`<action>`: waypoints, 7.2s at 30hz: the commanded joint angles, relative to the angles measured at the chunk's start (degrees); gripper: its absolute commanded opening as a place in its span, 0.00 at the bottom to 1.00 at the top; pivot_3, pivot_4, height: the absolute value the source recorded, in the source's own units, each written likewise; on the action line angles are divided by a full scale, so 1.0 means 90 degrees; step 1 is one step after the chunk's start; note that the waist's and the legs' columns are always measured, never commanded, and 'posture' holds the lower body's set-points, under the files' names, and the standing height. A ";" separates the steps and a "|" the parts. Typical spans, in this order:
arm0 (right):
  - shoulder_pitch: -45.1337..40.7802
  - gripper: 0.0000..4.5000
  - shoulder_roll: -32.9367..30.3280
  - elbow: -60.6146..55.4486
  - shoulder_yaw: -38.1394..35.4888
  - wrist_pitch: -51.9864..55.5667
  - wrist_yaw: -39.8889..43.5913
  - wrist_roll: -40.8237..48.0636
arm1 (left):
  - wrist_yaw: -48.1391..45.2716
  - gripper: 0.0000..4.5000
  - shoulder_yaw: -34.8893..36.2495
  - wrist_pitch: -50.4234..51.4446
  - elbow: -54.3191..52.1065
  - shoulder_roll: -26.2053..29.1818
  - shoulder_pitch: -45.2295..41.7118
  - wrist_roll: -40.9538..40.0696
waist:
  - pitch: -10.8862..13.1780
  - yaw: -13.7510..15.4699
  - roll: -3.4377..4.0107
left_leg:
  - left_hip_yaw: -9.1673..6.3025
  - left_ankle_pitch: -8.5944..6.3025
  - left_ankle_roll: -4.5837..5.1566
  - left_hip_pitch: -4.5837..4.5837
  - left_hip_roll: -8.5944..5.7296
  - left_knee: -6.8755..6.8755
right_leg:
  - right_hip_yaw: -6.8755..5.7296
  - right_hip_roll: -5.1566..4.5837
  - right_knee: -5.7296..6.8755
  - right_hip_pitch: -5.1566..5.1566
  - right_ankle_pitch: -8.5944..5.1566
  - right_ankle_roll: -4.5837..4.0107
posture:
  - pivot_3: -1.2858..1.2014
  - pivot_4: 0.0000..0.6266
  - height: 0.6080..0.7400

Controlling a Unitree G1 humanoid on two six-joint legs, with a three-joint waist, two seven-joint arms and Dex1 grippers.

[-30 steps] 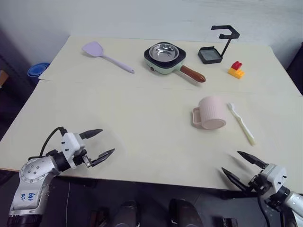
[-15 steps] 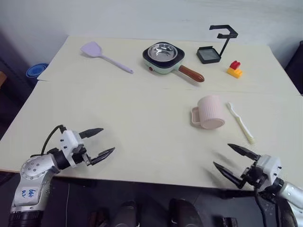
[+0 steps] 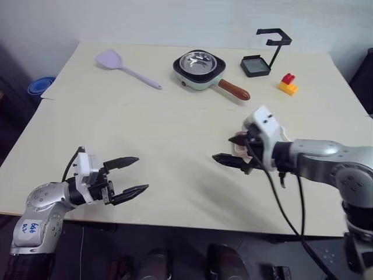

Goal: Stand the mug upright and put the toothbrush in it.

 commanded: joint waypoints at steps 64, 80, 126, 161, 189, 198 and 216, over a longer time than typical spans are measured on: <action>-0.0120 0.99 0.0241 -0.0542 -0.0505 0.1784 0.0540 -0.3727 | 0.0435 1.00 -0.0454 -0.0162 -0.0594 -0.0380 -0.0032 0.0144 | -0.0014 -0.0021 -0.0023 | 0.0012 -0.0018 0.0044 -0.0074 -0.0014 0.0076 | 0.0018 -0.0014 0.0031 -0.0060 0.0017 0.0030 | 0.52 0.24 1.00; 0.0260 0.99 0.0845 0.0402 -0.0187 0.1187 0.0216 -0.4302 | 0.0339 1.00 -0.0666 -0.0329 -0.0184 -0.0579 -0.0450 0.0355 | -0.0014 -0.0027 -0.0024 | 0.0016 -0.0017 0.0044 -0.0074 -0.0017 0.0075 | 0.0018 -0.0012 0.0032 -0.0063 0.0017 0.0031 | 0.52 0.24 1.00; 0.0565 0.07 0.2998 0.5712 -0.0551 -0.8102 0.6306 -0.3379 | 0.0841 1.00 0.0202 0.0444 -0.0866 -0.0330 -0.0293 -0.0377 | -0.0010 -0.0152 -0.0018 | 0.0014 -0.0017 0.0024 -0.0042 0.0008 0.0084 | 0.0030 0.0012 0.0039 -0.0033 0.0015 0.0028 | 0.52 0.24 1.00; 0.5191 0.99 -0.0594 0.4327 -0.4250 -1.0436 0.6766 -0.3112 | 0.0190 1.00 -0.0027 0.0493 -0.0798 -0.0054 -0.0091 -0.0303 | -0.0005 0.0060 -0.0014 | 0.0024 -0.0030 0.0039 -0.0037 -0.0002 0.0081 | 0.0026 0.0006 0.0005 -0.0017 0.0020 0.0038 | 0.52 0.24 1.00; -0.1033 0.51 -0.1693 0.7014 0.0518 -0.4268 0.5449 -0.5785 | 0.0397 1.00 -0.0331 0.0518 -0.0912 -0.0202 -0.0226 -0.0133 | 0.0009 -0.0015 0.0027 | 0.0105 -0.0067 0.0035 0.0011 0.0036 0.0091 | 0.0094 0.0028 0.0025 -0.0025 0.0013 0.0022 | 0.52 0.24 1.00; -0.1632 0.00 -0.1413 0.8337 0.0537 -0.5307 0.5925 -0.5985 | 0.0245 1.00 -0.0305 -0.0003 -0.0940 -0.0196 0.0039 0.0088 | 0.0007 -0.0017 0.0022 | 0.0108 -0.0067 0.0035 0.0012 0.0036 0.0098 | 0.0095 0.0032 0.0026 -0.0019 0.0015 0.0026 | 0.52 0.24 1.00; -0.0755 0.00 0.2928 0.4814 -0.2148 -0.8685 0.6001 -0.2386 | 0.1264 1.00 -0.0147 0.0973 -0.1303 -0.0576 -0.0296 -0.0664 | 0.0016 -0.0132 0.0034 | 0.0107 -0.0067 0.0018 0.0015 0.0046 0.0095 | 0.0130 0.0055 0.0052 -0.0033 0.0013 0.0022 | 0.52 0.24 1.00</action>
